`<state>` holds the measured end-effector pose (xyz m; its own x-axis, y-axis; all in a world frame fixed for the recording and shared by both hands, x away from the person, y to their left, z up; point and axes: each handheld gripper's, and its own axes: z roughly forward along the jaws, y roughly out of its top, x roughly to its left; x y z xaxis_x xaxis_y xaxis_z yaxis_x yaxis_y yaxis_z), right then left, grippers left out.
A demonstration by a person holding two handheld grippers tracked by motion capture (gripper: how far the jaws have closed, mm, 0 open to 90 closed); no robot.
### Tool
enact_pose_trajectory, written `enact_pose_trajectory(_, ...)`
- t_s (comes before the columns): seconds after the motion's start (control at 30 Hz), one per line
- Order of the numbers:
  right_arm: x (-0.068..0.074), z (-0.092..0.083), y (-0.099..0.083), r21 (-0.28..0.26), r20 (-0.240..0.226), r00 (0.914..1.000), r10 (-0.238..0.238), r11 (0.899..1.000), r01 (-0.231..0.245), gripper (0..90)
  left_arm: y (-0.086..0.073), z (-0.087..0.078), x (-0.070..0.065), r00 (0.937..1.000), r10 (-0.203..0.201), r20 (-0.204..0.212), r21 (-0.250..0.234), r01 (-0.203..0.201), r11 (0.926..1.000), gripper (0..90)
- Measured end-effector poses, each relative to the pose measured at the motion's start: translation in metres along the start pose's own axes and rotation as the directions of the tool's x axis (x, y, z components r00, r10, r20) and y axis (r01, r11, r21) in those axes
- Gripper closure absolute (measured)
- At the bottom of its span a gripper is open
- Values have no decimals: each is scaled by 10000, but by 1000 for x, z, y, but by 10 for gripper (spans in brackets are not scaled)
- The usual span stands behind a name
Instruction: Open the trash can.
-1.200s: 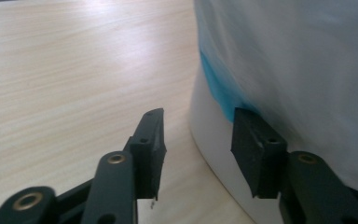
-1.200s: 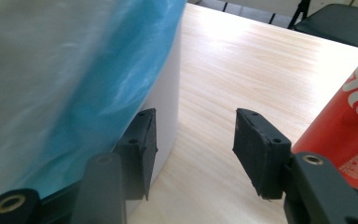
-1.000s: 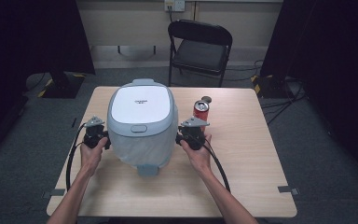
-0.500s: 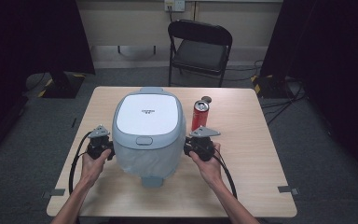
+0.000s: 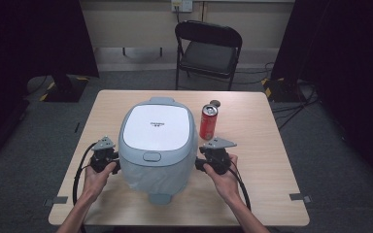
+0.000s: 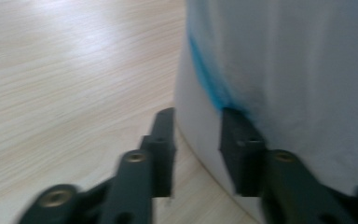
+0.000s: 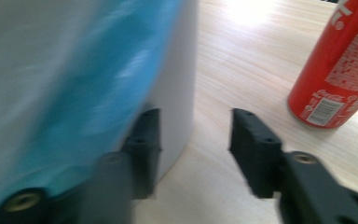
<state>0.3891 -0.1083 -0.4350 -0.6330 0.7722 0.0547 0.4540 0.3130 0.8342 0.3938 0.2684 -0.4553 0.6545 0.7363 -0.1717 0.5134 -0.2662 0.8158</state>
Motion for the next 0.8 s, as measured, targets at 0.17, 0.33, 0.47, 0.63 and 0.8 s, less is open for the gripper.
enact_pose_trajectory(0.17,-19,4,-3,79,207,9998,72,9999,-73,371,-5,-3,8,9997,-49,-247,263,55,9996,493)
enact_pose_trajectory(0.33,-49,15,-9,362,793,9964,287,9988,-316,235,-25,-10,21,9962,-427,-757,541,468,9974,431)
enact_pose_trajectory(0.47,-71,29,-14,351,800,9943,703,9967,-733,203,-40,-10,27,9924,-259,-1204,1102,393,9931,374)
enact_pose_trajectory(0.63,-89,48,-4,542,927,9941,566,9966,-618,173,-49,-6,25,9867,226,-1611,1386,0,9903,332)
enact_pose_trajectory(0.8,-103,63,8,575,1114,9925,500,9967,-566,167,-51,-3,19,9786,776,-1908,1415,-508,9886,286)
